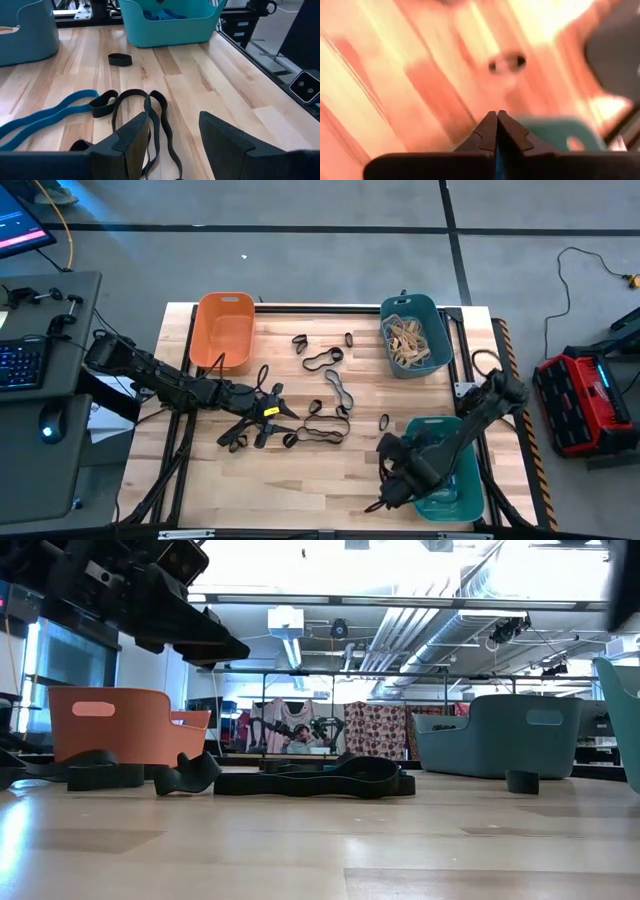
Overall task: Sort rubber bands into baskets
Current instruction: Put the blue rubber band into the green bin, then put the black rubber band into the orange bin
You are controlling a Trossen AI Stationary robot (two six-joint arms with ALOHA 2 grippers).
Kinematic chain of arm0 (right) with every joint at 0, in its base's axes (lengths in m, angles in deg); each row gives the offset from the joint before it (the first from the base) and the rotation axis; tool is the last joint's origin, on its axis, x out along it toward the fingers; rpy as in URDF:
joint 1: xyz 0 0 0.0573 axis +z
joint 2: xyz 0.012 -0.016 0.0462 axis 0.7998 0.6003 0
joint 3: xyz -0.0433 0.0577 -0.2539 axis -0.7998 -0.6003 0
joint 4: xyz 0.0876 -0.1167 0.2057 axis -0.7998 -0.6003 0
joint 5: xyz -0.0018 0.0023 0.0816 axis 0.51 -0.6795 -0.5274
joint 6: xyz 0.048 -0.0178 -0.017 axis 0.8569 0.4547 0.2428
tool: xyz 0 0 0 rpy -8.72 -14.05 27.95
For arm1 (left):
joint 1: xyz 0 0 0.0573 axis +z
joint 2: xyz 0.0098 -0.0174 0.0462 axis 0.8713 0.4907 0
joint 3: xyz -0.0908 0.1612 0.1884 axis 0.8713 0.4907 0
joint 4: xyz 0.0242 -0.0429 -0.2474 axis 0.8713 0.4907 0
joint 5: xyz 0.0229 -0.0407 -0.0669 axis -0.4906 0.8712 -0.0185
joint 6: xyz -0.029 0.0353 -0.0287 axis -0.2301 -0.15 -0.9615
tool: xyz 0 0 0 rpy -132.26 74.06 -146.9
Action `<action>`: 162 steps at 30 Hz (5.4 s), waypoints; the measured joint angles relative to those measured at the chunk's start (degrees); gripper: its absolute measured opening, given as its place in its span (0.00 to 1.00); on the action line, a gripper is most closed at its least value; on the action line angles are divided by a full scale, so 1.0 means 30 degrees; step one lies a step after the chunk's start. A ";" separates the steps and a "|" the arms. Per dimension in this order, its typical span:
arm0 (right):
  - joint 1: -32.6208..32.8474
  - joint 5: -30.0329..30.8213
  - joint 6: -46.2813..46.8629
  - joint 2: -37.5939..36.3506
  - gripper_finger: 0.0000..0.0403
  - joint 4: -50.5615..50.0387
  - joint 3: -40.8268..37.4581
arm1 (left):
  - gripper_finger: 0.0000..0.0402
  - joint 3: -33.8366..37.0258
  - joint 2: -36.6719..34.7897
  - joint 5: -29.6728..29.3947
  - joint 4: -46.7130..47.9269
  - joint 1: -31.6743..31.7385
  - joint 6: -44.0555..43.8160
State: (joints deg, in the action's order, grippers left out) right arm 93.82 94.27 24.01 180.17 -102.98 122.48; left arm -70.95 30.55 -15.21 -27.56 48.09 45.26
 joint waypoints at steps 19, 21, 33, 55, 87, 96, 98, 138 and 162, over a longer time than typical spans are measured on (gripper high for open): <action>-0.6613 0.4568 -0.8045 -0.0765 0.00 0.8314 -0.0547 | 0.42 0.0000 0.0000 -0.0047 0.0002 0.0814 -0.0044; -0.7261 0.3839 -0.9228 -0.0822 0.00 1.0215 -0.1518 | 0.42 0.0000 -0.0007 -0.0047 0.0003 0.0814 -0.0044; -1.0714 0.0770 -1.2490 -0.0830 0.00 1.8942 -0.6859 | 0.42 0.0000 -0.0001 -0.0040 0.0012 0.0807 -0.0015; -1.2952 0.0670 -1.1772 0.0841 0.48 2.2002 -0.8553 | 0.42 0.0000 -0.0002 -0.0040 0.0000 0.0807 -0.0138; -1.1753 -0.1440 -1.2416 -0.2559 0.01 1.8166 -0.8531 | 0.42 0.0000 -0.0006 -0.0078 0.0126 0.0807 0.0348; -0.7489 -0.0572 -0.9140 -0.7289 0.00 1.5082 -0.8524 | 0.42 0.0000 0.0000 -0.0899 0.0295 0.0814 0.0015; -0.6266 -0.0452 -0.8251 -0.8108 0.00 1.4394 -0.8524 | 0.42 0.0000 -0.0002 -0.0899 0.0375 0.0814 0.0015; 0.2384 -0.9234 0.8920 -0.4842 0.26 0.4914 -0.8517 | 0.42 0.0000 -0.0007 -0.1183 0.0324 0.1047 -0.0343; -0.4725 -0.0004 -0.6511 -0.5179 0.04 0.3391 -0.1369 | 0.41 0.0000 0.0000 -0.1176 0.0280 0.1032 -0.1004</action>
State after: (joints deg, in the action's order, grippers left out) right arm 79.64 94.26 4.48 164.63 -92.81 118.37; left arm -70.95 30.55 -18.74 -26.72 51.18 42.25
